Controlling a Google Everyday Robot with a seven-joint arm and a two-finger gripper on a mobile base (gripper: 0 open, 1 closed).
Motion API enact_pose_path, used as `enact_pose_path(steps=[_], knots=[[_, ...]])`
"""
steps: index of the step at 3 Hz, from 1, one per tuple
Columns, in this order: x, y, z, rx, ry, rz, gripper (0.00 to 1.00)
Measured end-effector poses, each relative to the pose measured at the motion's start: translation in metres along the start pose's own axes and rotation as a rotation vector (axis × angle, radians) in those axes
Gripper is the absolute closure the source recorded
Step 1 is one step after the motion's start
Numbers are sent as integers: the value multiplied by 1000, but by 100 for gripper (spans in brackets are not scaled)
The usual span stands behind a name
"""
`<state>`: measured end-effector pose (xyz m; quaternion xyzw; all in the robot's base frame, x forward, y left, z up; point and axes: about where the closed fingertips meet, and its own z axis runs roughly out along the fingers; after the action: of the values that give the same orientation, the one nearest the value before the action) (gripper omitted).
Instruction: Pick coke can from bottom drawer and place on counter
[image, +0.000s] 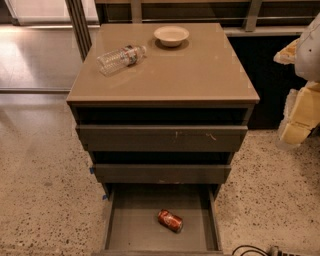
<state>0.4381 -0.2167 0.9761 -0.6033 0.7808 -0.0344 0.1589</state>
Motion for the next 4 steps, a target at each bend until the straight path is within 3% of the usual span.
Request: enact_pose_path(steps=[1,2,3,4], knots=[[0,1,2,10,-4,4,0],[6,14,40,7,-32,33,0],[8,44,99,-19,-92,69,0],[9,90,168,-123,-140,82,0]])
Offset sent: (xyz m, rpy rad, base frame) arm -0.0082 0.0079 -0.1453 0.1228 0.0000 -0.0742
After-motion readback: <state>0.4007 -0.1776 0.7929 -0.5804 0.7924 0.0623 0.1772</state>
